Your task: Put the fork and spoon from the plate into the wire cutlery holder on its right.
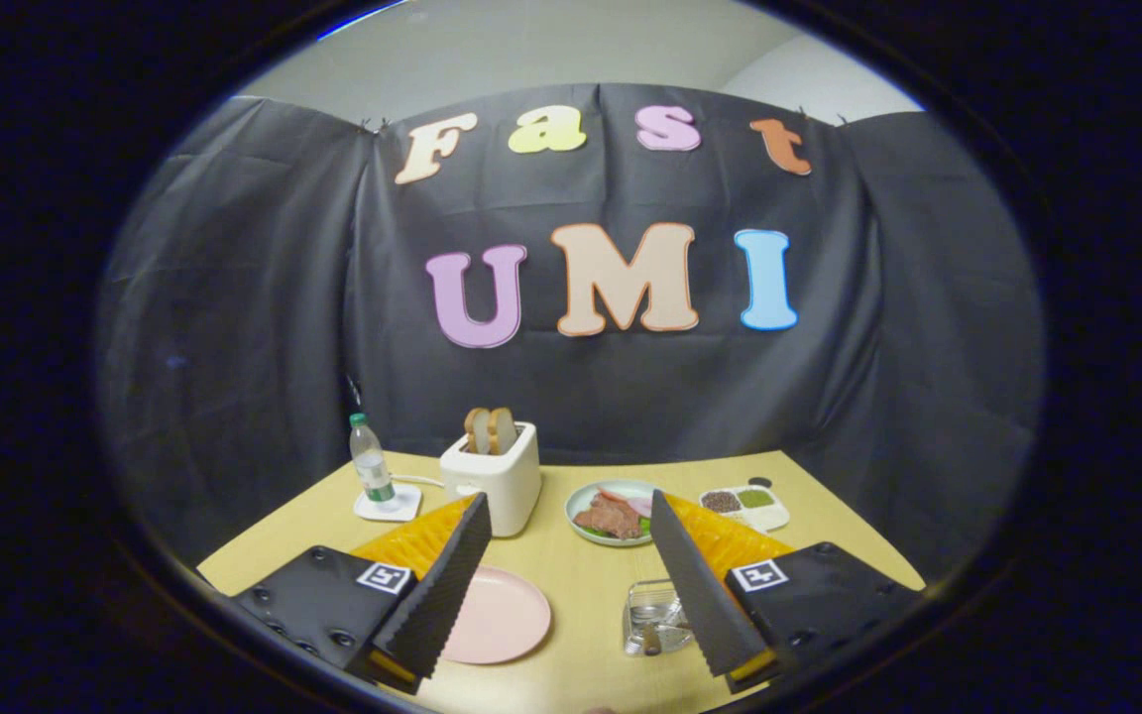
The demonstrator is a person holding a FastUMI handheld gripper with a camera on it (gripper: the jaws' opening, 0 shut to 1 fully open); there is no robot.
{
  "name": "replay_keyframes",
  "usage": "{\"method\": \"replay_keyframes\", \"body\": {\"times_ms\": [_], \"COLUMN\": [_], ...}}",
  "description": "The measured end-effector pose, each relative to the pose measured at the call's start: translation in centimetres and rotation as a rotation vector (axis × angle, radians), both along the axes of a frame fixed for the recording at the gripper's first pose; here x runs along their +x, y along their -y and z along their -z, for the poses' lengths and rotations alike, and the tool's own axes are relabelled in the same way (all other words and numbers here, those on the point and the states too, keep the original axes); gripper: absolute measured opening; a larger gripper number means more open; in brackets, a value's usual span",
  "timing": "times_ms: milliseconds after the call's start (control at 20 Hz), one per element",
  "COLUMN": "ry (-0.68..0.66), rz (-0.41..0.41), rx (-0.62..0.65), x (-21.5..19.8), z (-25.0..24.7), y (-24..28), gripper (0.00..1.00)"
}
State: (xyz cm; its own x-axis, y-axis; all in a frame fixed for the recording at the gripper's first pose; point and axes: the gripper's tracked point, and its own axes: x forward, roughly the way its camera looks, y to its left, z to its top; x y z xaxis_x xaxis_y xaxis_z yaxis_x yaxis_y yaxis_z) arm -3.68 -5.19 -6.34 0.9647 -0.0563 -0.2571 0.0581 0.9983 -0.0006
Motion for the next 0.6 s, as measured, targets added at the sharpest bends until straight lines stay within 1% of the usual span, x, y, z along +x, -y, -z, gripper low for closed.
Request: {"method": "replay_keyframes", "body": {"times_ms": [150, 250, 350, 600], "ry": [0.069, 0.109, 0.122, 0.141], "rz": [0.007, 0.006, 0.000, 0.038], "rx": [-0.045, -0.051, -0.048, -0.011], "x": [-0.3, -0.4, -0.3, -0.2], "z": [-1.2, -1.9, -2.1, -2.9], "y": [-1.3, -2.3, -2.9, -2.5], "gripper": [1.00, 1.00, 1.00, 1.00]}}
